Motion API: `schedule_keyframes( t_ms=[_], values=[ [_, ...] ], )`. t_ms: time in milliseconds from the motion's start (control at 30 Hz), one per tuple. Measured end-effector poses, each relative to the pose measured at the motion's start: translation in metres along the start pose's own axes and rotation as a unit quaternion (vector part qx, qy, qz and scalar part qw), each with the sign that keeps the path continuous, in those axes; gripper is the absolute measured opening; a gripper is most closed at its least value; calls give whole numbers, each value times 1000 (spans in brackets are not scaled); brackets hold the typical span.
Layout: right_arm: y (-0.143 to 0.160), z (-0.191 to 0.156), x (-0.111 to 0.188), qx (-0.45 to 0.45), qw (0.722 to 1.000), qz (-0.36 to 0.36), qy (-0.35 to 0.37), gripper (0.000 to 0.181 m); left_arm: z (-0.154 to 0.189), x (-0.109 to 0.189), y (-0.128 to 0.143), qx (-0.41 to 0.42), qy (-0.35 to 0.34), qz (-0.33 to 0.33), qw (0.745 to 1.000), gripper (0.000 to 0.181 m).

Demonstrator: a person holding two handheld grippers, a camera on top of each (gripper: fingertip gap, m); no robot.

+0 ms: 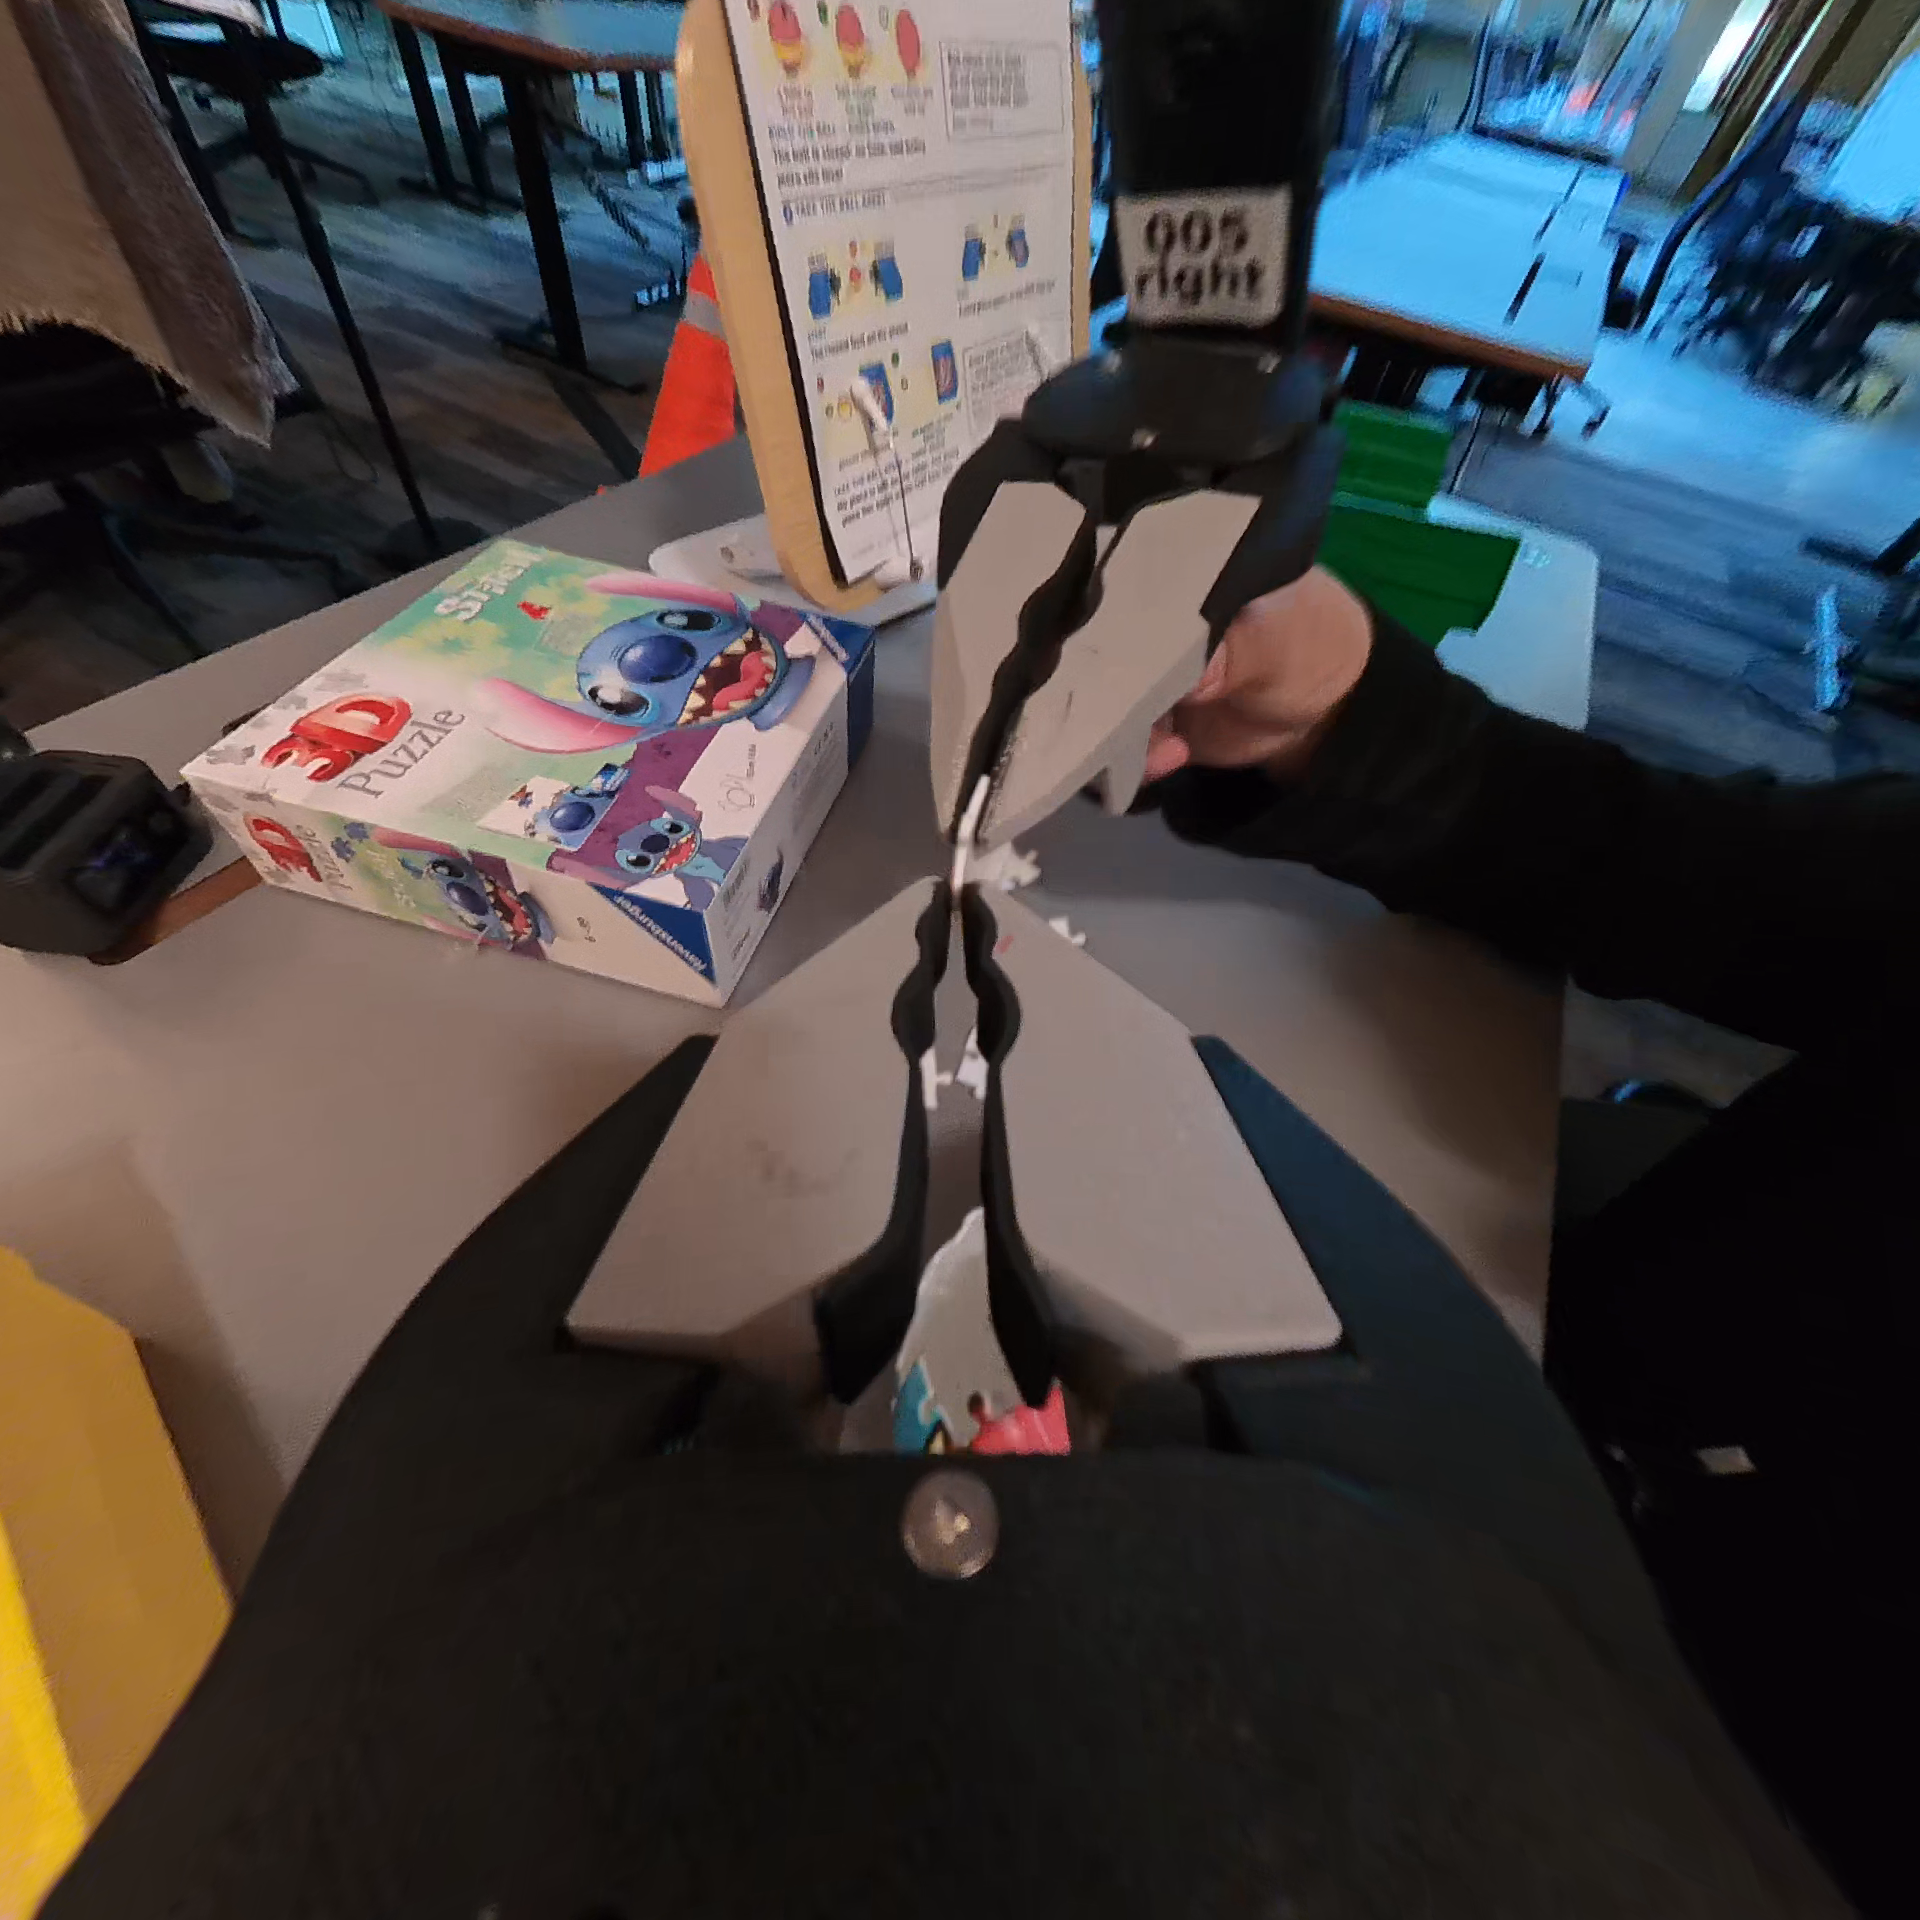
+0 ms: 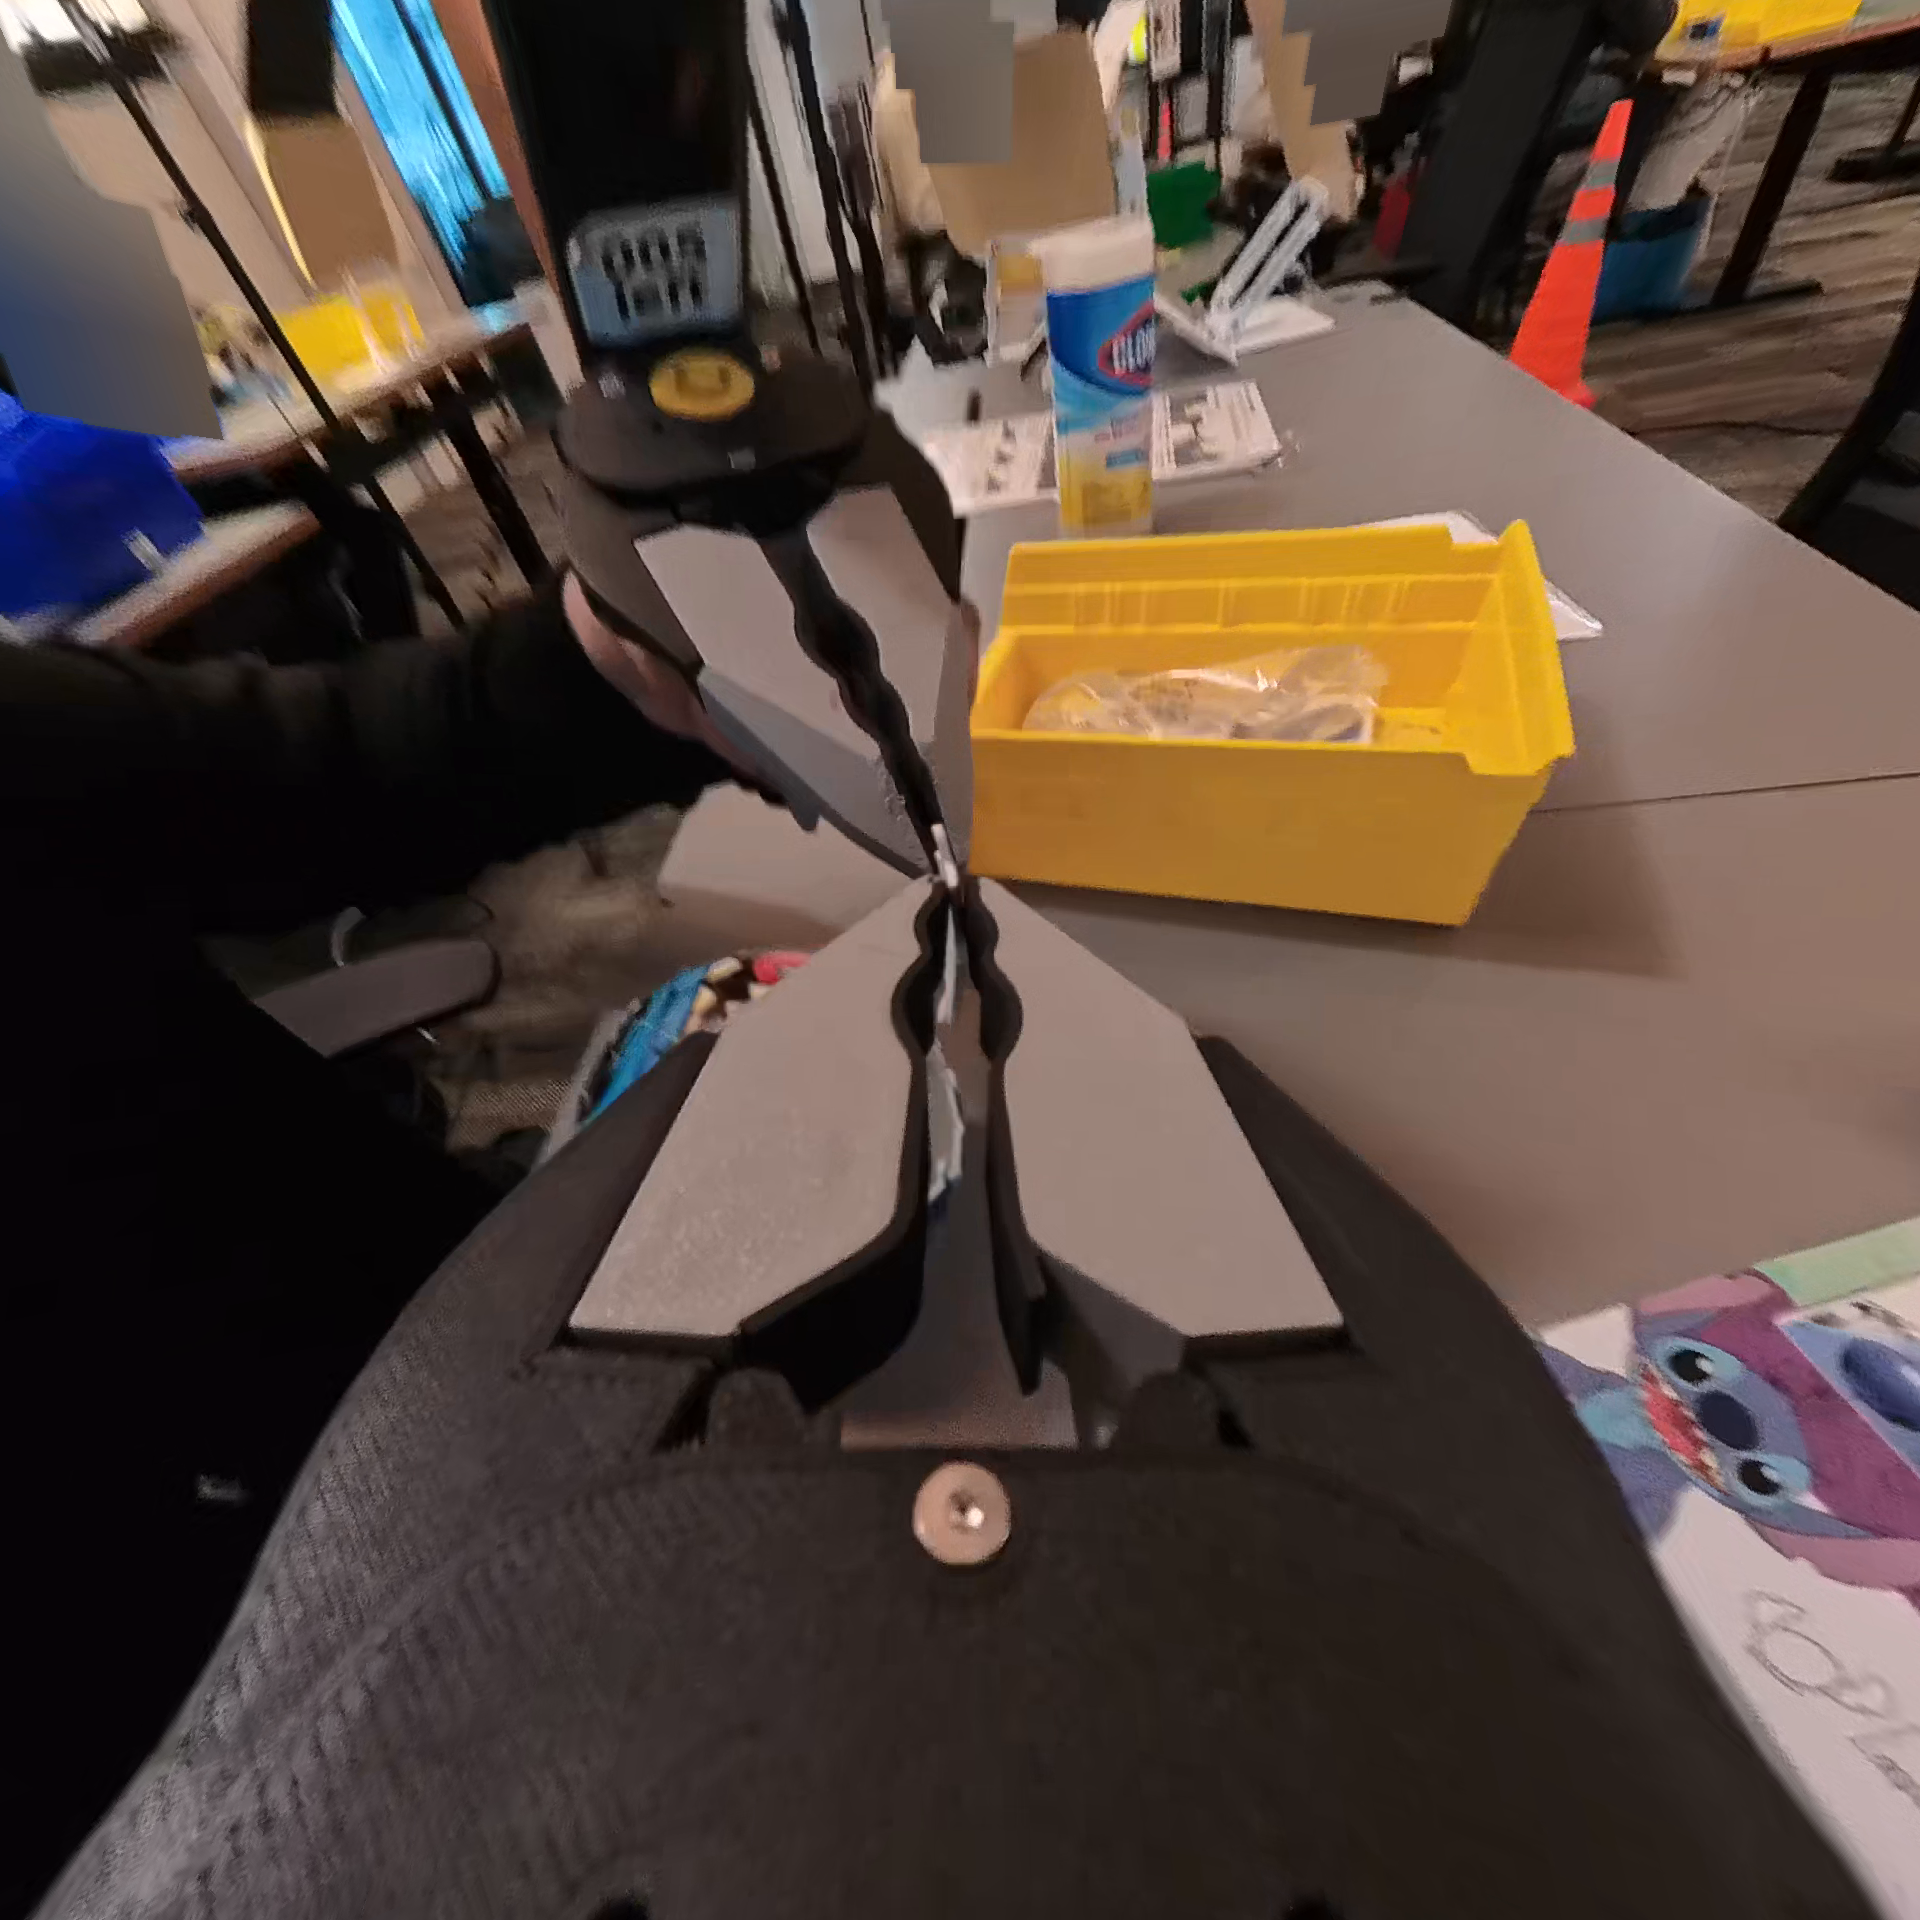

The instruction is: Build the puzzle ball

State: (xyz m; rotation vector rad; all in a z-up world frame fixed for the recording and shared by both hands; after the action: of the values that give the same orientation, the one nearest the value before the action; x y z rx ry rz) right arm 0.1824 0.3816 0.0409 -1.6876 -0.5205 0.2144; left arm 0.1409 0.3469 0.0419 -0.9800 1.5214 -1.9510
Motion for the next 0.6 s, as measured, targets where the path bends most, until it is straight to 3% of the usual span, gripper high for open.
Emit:
schedule_keyframes(
  t_ms=[133, 200, 433, 600],
  values=[
    [-3, 5, 0, -43, 998, 39, -24, 3, -7, 8, -6, 17, -22, 49, 998, 0],
    [0, 6, -1, -59, 996, 44, -41, 22, -12, 13, -9, 18, -37, 68, 997, 0],
    [2, 7, -10, -71, 993, 59, -70, 0, -9, 13, -7, 35, -29, 89, 995, 0],
    [-1, 12, -12, -45, 995, 54, -67, 0, -13, 15, 1, 61, -25, 85, 994, 0]
  ],
)
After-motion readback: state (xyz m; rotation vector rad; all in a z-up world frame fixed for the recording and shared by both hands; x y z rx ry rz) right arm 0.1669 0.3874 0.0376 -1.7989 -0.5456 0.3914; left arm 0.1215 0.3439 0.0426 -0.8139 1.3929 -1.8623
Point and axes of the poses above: each gripper's, where its closed fingertips meet, x back along the fingers, y out of its underside, z = x × y across the jaws, the point moved 3 cm from there along x, back along the fingers, and after that the axes turned 4 degrees about z, right-handed, at the moved point
